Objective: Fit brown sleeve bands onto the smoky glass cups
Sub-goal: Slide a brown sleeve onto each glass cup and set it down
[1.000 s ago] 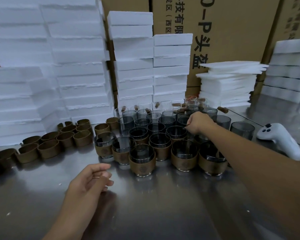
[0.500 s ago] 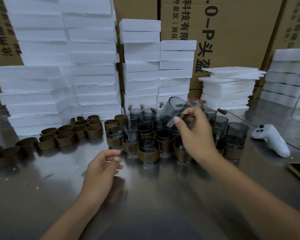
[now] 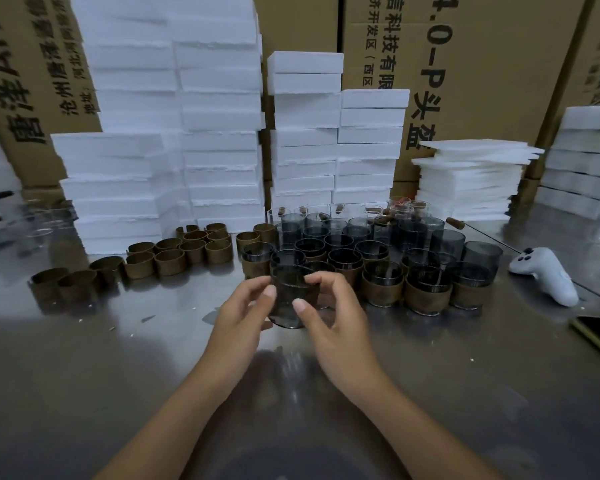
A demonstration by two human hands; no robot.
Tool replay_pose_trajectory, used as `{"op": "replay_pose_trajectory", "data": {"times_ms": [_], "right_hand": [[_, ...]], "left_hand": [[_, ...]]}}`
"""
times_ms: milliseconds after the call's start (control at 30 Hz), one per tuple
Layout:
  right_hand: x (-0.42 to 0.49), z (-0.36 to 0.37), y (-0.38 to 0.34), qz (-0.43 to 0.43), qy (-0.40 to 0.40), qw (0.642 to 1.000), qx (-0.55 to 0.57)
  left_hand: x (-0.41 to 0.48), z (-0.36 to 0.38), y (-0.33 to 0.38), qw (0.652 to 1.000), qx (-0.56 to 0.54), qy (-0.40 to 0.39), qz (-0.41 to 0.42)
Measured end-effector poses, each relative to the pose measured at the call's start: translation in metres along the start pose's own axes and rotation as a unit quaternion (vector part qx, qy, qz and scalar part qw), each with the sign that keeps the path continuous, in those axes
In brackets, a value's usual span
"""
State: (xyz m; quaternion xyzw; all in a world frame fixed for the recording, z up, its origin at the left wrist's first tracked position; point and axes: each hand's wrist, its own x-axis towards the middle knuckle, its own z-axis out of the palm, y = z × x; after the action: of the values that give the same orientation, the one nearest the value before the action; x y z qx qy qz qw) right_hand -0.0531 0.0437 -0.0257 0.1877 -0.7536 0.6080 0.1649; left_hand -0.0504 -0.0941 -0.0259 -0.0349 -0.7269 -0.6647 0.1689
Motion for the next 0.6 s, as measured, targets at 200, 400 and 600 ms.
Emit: {"op": "replay_pose_trajectory", "data": {"times_ms": [200,400,600], "right_hand": [[0.001,-0.001,0.01,0.03,0.004,0.999,0.013],[-0.001,0.003,0.009,0.028,-0.093,0.995,0.032],[0.0,0.005,0.014,0.055,-0.057,0.996,0.042]], "left_hand": [[-0.002,-0.001,0.0,0.999,0.011,-0.046,-0.018],[-0.003,0.002,0.002,0.997,-0.046,-0.046,-0.04],[-0.001,0.002,-0.002,0.998,-0.004,-0.06,-0.031]]}}
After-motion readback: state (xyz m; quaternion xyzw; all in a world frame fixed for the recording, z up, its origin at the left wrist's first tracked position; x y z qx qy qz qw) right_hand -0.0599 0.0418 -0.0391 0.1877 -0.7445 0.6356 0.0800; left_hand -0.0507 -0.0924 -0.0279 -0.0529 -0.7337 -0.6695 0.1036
